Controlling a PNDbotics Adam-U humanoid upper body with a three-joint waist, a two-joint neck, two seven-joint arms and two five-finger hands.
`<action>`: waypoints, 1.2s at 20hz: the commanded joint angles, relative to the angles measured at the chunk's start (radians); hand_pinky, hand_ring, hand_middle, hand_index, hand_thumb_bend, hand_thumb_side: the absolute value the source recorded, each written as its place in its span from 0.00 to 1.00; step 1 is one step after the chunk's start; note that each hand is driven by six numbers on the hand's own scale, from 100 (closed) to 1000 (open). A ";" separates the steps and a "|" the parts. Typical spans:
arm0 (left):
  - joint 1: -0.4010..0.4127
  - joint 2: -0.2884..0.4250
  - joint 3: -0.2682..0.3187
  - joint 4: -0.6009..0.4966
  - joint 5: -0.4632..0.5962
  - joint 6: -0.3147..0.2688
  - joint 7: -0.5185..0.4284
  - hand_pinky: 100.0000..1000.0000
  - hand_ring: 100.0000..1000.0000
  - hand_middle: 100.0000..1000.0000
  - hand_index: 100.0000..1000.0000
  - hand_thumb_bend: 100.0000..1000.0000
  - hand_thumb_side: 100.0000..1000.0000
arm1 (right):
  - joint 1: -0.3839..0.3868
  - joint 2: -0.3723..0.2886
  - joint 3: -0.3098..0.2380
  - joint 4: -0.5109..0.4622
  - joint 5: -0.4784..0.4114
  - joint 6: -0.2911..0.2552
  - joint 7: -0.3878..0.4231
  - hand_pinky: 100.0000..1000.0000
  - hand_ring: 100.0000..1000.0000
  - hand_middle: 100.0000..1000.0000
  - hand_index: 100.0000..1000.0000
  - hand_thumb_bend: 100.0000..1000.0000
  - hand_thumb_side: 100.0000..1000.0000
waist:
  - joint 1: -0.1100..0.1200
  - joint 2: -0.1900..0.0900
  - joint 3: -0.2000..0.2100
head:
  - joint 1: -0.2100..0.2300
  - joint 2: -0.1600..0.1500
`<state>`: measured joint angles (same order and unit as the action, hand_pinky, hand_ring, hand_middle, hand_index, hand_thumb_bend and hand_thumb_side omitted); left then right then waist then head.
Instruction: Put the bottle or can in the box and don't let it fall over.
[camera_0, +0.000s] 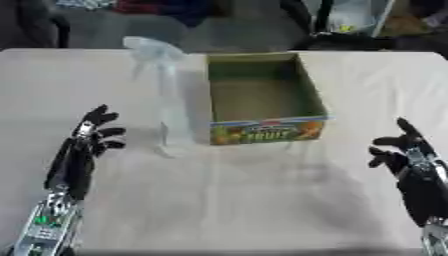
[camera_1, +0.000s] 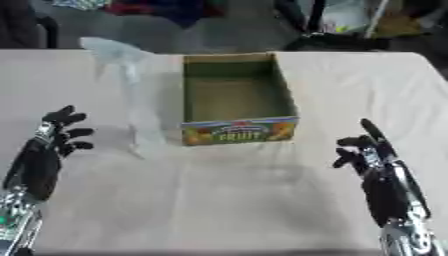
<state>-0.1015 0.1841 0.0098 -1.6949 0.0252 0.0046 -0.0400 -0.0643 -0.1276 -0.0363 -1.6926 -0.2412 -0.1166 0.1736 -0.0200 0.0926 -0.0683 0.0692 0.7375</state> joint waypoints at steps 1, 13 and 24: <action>-0.007 0.012 0.002 -0.017 0.003 -0.002 -0.002 0.62 0.72 0.79 0.96 0.00 1.00 | -0.007 -0.008 -0.004 -0.011 -0.002 0.001 -0.001 0.86 0.40 0.59 1.00 0.00 0.56 | 0.002 -0.012 -0.001 | 0.001 -0.006; -0.006 0.012 0.003 -0.018 0.003 -0.002 -0.001 0.62 0.73 0.79 0.95 0.00 1.00 | -0.006 -0.008 -0.005 -0.010 -0.001 0.001 -0.002 0.86 0.40 0.59 1.00 0.00 0.56 | 0.002 -0.012 -0.001 | -0.005 -0.006; -0.018 -0.002 -0.041 -0.050 0.442 -0.017 -0.041 0.37 0.37 0.26 0.90 0.14 1.00 | -0.005 -0.008 -0.004 -0.008 0.000 0.001 -0.001 0.86 0.40 0.59 1.00 0.00 0.56 | 0.002 -0.011 -0.005 | -0.010 -0.009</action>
<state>-0.1065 0.1785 -0.0213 -1.7215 0.3841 -0.0105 -0.0682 -0.0618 -0.1276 -0.0364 -1.6920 -0.2412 -0.1163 0.1736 -0.0200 0.0919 -0.0726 0.0598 0.7371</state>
